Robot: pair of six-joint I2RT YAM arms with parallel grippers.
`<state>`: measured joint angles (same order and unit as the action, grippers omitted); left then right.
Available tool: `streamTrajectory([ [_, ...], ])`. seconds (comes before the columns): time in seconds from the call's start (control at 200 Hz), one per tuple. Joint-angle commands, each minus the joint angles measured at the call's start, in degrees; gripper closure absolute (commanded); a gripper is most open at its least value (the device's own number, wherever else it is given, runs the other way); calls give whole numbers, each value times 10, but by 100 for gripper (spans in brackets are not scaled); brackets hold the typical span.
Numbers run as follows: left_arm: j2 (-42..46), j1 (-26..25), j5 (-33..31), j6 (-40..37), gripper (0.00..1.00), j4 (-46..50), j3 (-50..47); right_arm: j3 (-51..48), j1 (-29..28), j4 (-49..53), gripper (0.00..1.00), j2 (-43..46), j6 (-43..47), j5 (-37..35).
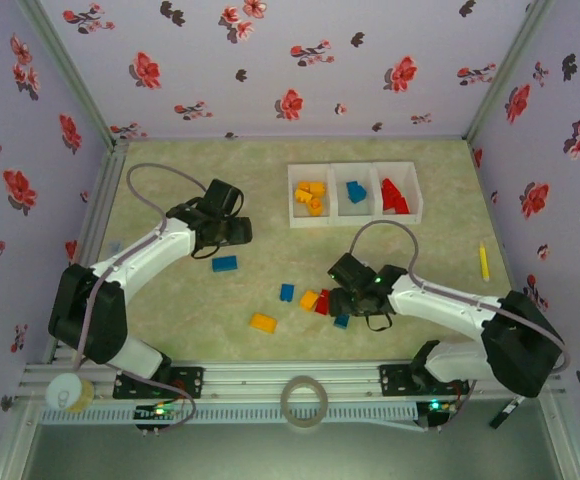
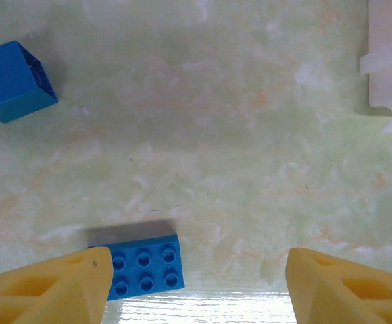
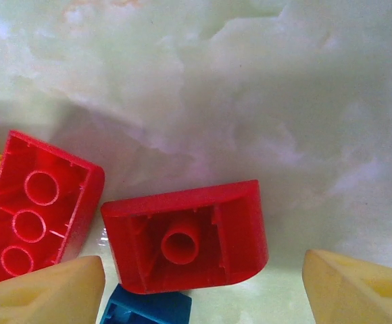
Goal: Sort the legos into containers by color
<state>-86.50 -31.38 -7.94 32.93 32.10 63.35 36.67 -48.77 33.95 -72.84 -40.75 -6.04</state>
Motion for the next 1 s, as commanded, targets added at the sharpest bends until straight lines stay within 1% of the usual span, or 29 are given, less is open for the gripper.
streamTrajectory([
  [0.0,14,-2,-8,3,31,4,3,3,-5,6,22,-18,-6,-18],
  [0.26,18,-2,-8,2,32,5,0,31,-4,-2,21,-66,25,-22],
  [0.495,20,-2,-8,3,32,3,-7,55,5,3,22,-109,27,-52],
  [0.62,22,-1,-8,3,32,4,-9,56,22,-2,26,-122,31,-42],
  [0.7,24,-1,-8,3,32,4,-10,51,32,-4,30,-124,33,-35],
  [0.885,23,-1,-8,5,32,2,-11,37,54,-9,41,-113,36,-21],
  [0.995,23,-1,-8,5,32,1,-11,37,83,-22,43,-99,41,-19],
])
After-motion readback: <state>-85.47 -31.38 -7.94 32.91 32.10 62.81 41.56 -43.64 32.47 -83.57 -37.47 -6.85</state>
